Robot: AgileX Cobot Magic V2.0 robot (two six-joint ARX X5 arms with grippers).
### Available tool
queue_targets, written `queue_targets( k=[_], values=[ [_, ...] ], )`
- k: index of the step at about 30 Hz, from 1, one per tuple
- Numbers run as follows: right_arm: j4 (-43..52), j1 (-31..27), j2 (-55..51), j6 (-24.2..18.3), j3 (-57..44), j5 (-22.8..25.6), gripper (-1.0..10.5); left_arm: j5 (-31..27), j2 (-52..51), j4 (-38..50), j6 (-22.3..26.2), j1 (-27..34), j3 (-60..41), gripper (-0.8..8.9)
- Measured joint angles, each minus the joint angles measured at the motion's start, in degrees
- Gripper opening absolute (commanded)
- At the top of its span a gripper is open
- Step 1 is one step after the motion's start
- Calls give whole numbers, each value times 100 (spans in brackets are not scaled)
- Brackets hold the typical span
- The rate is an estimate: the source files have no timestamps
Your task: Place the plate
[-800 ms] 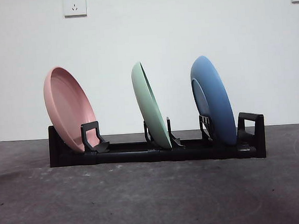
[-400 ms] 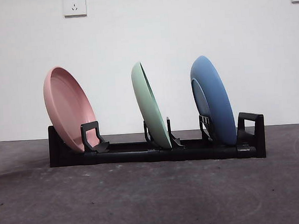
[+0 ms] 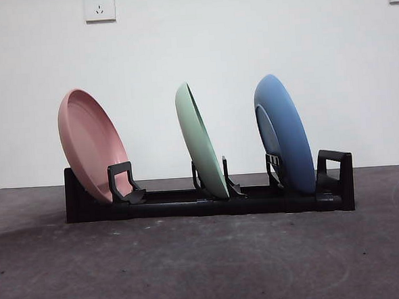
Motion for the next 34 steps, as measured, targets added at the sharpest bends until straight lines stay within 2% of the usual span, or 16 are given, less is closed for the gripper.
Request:
queue_targets(
  k=[3, 7, 11, 13, 15, 17, 19, 21, 29, 34],
  values=[
    [0, 101, -48, -146, 0, -24, 12, 15, -50, -63, 457, -216, 0, 9],
    [-103, 107, -66, -186, 2, -31, 13, 17, -72, 20, 787, -313, 0, 19],
    [-199, 107, -37, -188, 2, -9, 14, 15, -44, 61, 866, -315, 0, 123],
    [-197, 107, -39, -208, 2, -9, 49, 17, -20, 63, 887, -315, 0, 218],
    [-197, 107, -39, -225, 2, -11, 175, 15, 15, 63, 887, -315, 0, 350],
    [-197, 107, -33, -234, 2, -11, 359, 15, 50, 63, 885, -315, 0, 477],
    [-197, 107, -15, -234, 2, -11, 530, 15, 79, 68, 885, -315, 0, 551],
    [-197, 107, 2, -232, 2, -9, 607, 15, 94, 72, 885, -315, 0, 566],
    [-203, 107, 15, -212, 2, -24, 609, 15, 92, 72, 774, -315, 0, 563],
    [-96, 107, 83, -17, 2, -33, 608, 15, 87, -55, 647, -315, 0, 563]
  ],
)
